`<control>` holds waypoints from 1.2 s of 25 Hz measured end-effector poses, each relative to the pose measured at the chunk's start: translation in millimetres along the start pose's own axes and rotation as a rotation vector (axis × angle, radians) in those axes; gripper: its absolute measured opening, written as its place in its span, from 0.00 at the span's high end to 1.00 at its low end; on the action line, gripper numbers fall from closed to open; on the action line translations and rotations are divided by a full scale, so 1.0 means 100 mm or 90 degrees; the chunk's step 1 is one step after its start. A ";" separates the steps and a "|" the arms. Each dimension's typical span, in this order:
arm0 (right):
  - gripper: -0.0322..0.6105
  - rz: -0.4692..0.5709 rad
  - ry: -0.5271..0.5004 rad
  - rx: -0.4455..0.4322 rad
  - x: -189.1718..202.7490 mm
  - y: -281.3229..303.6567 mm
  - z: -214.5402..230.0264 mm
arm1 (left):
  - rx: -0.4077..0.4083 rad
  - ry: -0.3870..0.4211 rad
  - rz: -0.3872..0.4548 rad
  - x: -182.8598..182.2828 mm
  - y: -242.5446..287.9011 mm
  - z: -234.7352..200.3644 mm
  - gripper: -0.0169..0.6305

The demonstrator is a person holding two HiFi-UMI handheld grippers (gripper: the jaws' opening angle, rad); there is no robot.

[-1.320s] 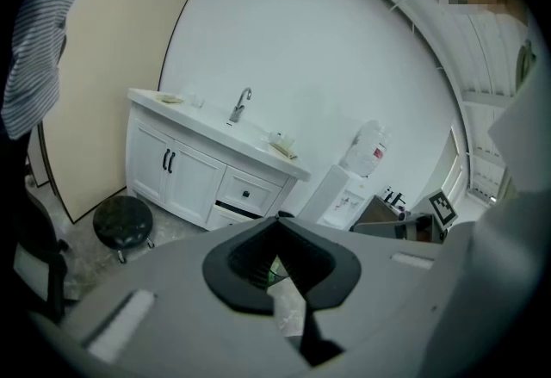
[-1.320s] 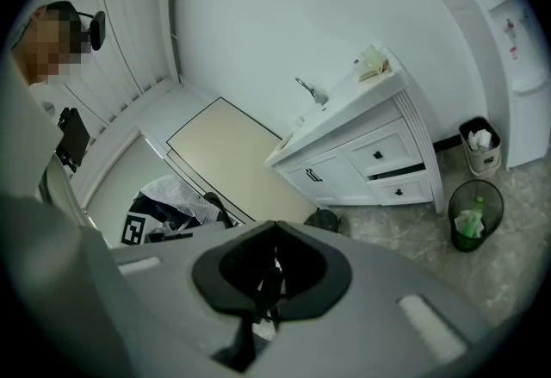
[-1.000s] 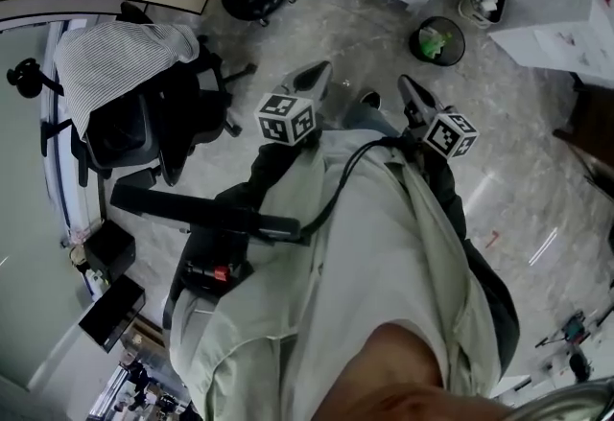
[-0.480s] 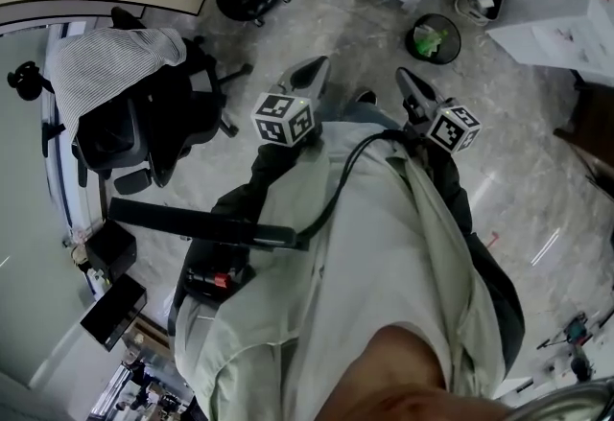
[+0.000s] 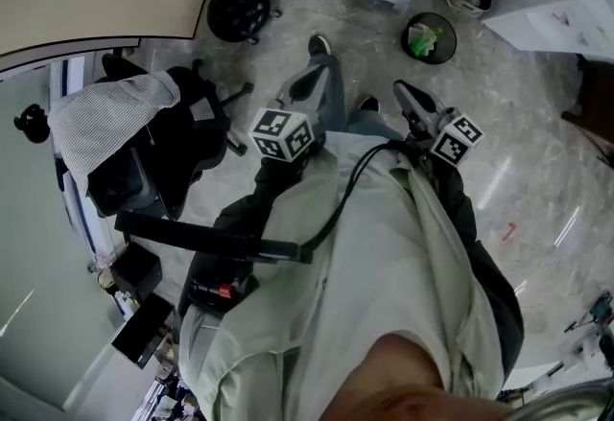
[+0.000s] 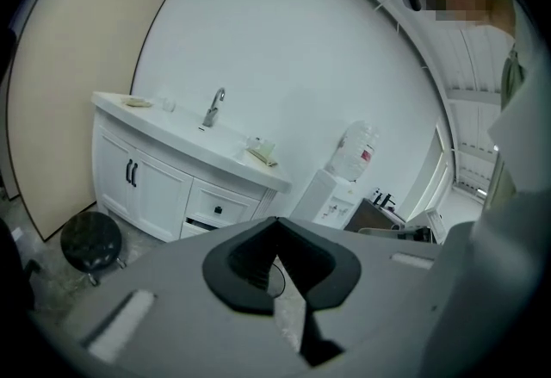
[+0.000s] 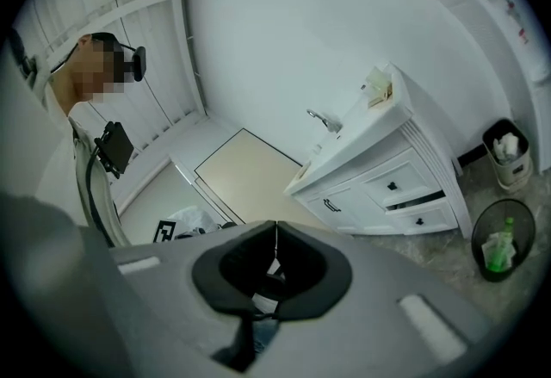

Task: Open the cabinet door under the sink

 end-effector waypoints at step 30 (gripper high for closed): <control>0.72 -0.045 -0.266 0.588 -0.34 3.04 3.68 | -0.034 -0.008 -0.113 0.07 2.05 -2.30 0.87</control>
Point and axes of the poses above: the fingertips, and each gripper's own axes: y forward along the fingers, z to its right, x out of its underside, the point moved 4 cm from there along -y, backward along the fingers, and after that the axes turned 1 degree about -y, right-handed, at the moved point
